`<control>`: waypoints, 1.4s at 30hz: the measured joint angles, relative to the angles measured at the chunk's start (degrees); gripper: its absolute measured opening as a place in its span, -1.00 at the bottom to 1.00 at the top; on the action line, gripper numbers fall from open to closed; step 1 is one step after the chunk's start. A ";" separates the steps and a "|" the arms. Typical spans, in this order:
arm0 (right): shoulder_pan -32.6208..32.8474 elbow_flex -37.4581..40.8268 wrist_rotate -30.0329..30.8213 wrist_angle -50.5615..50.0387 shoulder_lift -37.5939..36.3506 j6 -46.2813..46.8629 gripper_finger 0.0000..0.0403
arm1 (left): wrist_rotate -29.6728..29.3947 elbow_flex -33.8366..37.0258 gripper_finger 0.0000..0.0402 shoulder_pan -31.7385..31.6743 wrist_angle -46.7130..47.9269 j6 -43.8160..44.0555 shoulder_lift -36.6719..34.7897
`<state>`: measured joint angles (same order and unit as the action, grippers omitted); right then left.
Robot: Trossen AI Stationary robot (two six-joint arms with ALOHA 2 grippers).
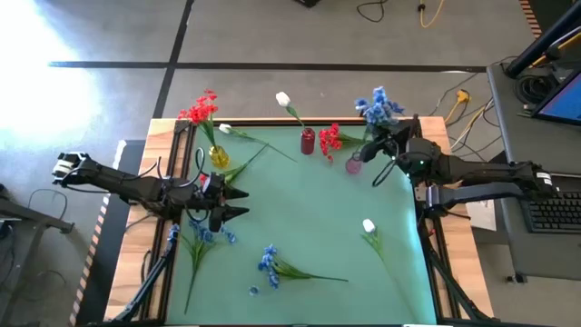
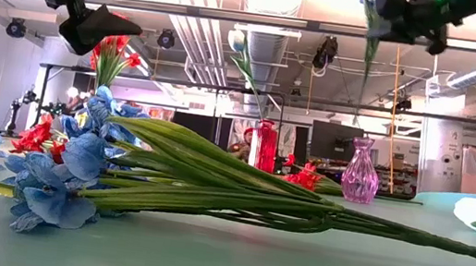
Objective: Sort flowers into vase by color
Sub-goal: Put the right blue flower into the violet vase
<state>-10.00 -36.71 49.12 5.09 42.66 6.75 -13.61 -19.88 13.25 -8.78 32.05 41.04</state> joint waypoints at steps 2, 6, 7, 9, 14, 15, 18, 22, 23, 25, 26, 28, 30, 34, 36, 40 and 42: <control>-0.25 1.24 3.29 -0.13 -0.31 -0.25 -0.89 | 0.00 -0.37 0.42 -0.01 0.02 -0.01 0.22; -0.16 2.42 3.40 -0.03 -0.15 -0.04 -0.89 | 0.00 -0.98 0.42 0.00 0.16 -0.01 0.54; -0.16 2.75 3.39 -0.01 0.06 0.50 -0.89 | 0.00 -1.06 0.42 -0.01 0.15 -0.01 0.60; -0.18 3.49 3.41 -0.17 0.28 1.35 -0.89 | 0.00 -1.07 0.42 -0.01 0.22 -0.01 0.66; -0.18 5.05 3.42 -0.09 0.26 3.78 -0.89 | 0.00 -1.07 0.42 -0.01 0.18 -0.01 0.78; -0.18 5.18 3.41 -0.16 0.26 3.83 -0.89 | 0.00 -1.07 0.42 -0.01 0.17 -0.01 0.84; -0.18 5.18 3.43 0.02 0.32 4.67 -0.88 | -0.02 -1.07 0.42 -0.01 0.19 -0.01 1.02; -0.18 5.23 3.22 -0.05 0.37 5.61 -0.79 | -0.01 -1.07 0.42 -0.01 0.20 -0.01 1.26; -0.18 5.23 3.02 -0.07 0.37 6.01 -0.75 | 0.00 -1.07 0.42 -0.01 0.22 -0.01 1.26; -0.18 5.23 2.73 -0.14 0.37 6.79 -0.66 | -0.02 -1.07 0.42 -0.01 0.19 -0.01 1.29; -0.18 5.23 2.22 -0.13 0.37 6.80 -0.61 | -0.02 -1.07 0.42 -0.01 0.20 0.00 1.26; -0.18 5.23 0.82 -0.19 0.37 7.27 -0.52 | 0.00 -1.07 0.42 -0.01 0.20 0.01 1.26; -0.18 5.23 -0.29 -0.57 0.37 8.13 -0.43 | -0.02 -1.07 0.42 -0.01 0.20 0.01 1.31; -0.18 5.23 -1.15 -2.67 0.37 9.32 -0.26 | 0.00 -1.07 0.42 -0.01 0.20 0.20 1.31; -0.18 5.23 -1.14 -4.09 0.37 10.15 -0.19 | -0.01 -1.07 0.42 -0.01 0.21 0.42 1.31; -0.18 5.23 -1.24 -7.46 0.15 12.56 -0.06 | 0.00 -1.07 0.42 -0.01 0.22 0.62 1.31; -0.16 5.23 -1.64 -8.13 0.00 13.28 0.00 | -0.01 -1.07 0.42 -0.01 0.22 0.64 1.31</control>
<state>-10.15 -31.48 47.48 -3.05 42.65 20.03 -13.62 -20.95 13.23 -8.56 32.69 42.35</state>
